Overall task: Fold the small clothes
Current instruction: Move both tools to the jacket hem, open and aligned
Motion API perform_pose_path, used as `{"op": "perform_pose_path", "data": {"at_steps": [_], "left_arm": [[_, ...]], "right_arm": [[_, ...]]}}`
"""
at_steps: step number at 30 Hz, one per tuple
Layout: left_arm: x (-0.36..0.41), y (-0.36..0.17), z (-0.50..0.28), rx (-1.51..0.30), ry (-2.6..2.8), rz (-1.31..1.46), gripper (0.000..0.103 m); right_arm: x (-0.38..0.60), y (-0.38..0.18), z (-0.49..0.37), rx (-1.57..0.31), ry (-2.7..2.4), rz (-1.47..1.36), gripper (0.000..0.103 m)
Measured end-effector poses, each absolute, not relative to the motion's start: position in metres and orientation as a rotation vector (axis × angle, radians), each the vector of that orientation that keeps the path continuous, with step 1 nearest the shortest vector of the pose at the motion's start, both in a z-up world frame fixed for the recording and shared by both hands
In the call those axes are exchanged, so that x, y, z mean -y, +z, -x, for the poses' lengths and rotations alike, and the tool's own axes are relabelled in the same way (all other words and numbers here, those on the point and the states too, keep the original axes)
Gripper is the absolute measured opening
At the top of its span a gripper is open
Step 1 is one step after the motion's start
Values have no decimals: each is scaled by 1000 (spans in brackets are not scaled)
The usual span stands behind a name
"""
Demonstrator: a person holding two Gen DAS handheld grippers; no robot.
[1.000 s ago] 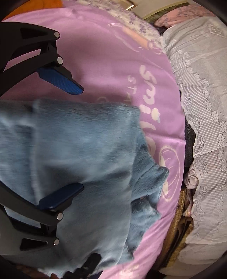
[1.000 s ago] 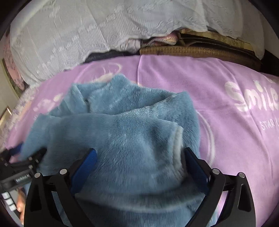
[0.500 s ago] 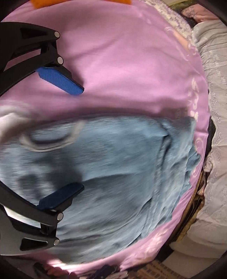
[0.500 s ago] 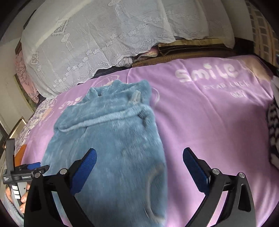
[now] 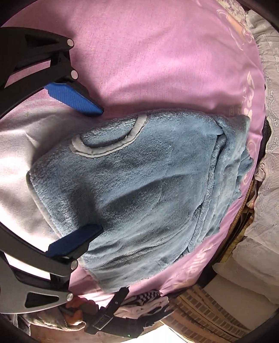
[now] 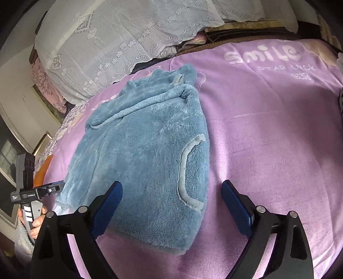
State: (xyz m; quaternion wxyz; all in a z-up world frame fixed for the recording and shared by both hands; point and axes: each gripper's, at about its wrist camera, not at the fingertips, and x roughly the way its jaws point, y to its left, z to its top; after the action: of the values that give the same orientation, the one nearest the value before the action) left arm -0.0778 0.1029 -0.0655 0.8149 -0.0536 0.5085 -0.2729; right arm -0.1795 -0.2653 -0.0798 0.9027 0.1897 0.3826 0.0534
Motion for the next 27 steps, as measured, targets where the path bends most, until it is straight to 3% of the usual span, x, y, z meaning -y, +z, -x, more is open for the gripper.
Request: {"op": "perform_pose_path", "data": {"at_steps": [19, 24, 27], "left_arm": [[-108, -56, 71, -1081, -517, 124, 98], [-96, -40, 78, -1034, -496, 30, 98], [-66, -60, 88, -1053, -427, -136, 99]], "right_arm": [[268, -68, 171, -785, 43, -369, 90], [244, -37, 172, -721, 66, -221, 90], [214, -42, 168, -747, 138, -156, 91]]}}
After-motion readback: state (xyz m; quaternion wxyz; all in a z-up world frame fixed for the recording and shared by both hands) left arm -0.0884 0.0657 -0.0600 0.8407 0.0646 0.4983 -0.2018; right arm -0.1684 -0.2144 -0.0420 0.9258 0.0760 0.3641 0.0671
